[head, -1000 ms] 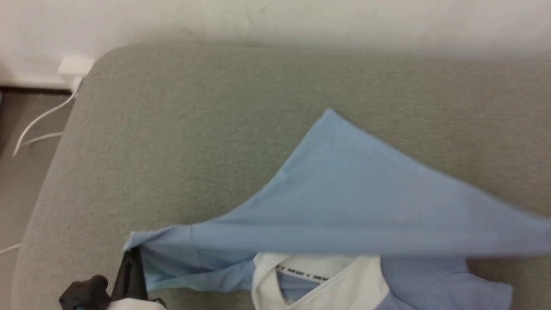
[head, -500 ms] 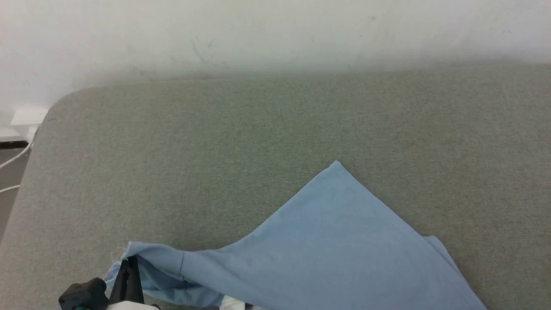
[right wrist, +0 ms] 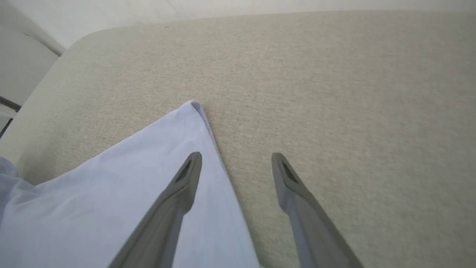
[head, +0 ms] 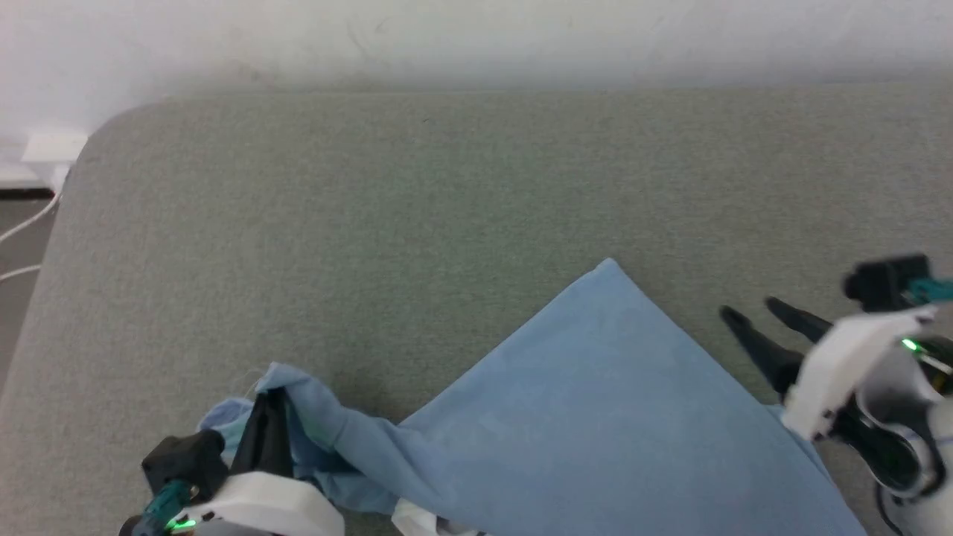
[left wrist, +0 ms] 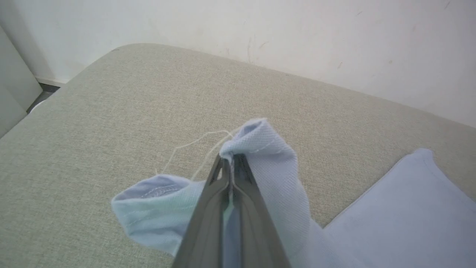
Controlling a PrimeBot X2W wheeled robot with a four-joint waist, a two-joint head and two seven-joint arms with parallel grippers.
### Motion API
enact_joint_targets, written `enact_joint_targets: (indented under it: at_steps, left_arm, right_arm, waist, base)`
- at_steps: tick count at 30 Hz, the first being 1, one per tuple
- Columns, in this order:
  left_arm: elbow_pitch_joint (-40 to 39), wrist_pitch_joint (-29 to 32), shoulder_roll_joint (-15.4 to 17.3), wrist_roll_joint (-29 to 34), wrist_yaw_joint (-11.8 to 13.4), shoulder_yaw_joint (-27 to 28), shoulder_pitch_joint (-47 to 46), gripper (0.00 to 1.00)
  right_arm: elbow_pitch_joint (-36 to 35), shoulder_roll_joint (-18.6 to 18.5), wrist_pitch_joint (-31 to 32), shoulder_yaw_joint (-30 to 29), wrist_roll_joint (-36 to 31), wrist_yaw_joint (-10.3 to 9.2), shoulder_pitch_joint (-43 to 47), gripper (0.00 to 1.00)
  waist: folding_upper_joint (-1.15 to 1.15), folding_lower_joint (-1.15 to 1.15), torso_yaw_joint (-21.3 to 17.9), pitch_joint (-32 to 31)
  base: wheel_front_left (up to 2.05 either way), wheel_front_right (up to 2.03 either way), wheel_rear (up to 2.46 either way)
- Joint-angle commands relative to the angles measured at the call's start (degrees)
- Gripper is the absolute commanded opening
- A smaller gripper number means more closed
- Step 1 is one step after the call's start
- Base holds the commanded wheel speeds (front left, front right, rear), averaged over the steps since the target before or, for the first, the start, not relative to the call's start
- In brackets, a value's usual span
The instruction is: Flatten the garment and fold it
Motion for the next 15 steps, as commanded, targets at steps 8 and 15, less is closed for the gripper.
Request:
enact_joint_targets:
  at_steps: [8, 15]
  left_arm:
    - [3.5, -2.0, -2.8, 0.6, -2.8, -2.5, -6.0, 0.00]
    - [6.0, -3.6, -4.6, 0.2, -4.1, -3.5, -8.4, 0.00]
  right_arm:
    - [12.7, -1.2, 7.4, 16.0, 3.1, -0.05, -18.6, 1.00]
    - [23.4, -1.2, 14.3, 24.1, 6.3, -0.05, -27.7, 1.00]
  waist:
    - [0.00, -0.01, 6.4, 6.1]
    - [0.00, -0.01, 8.8, 8.7]
  base:
    - [0.00, 0.00, 0.00]
    - [0.00, 0.00, 0.00]
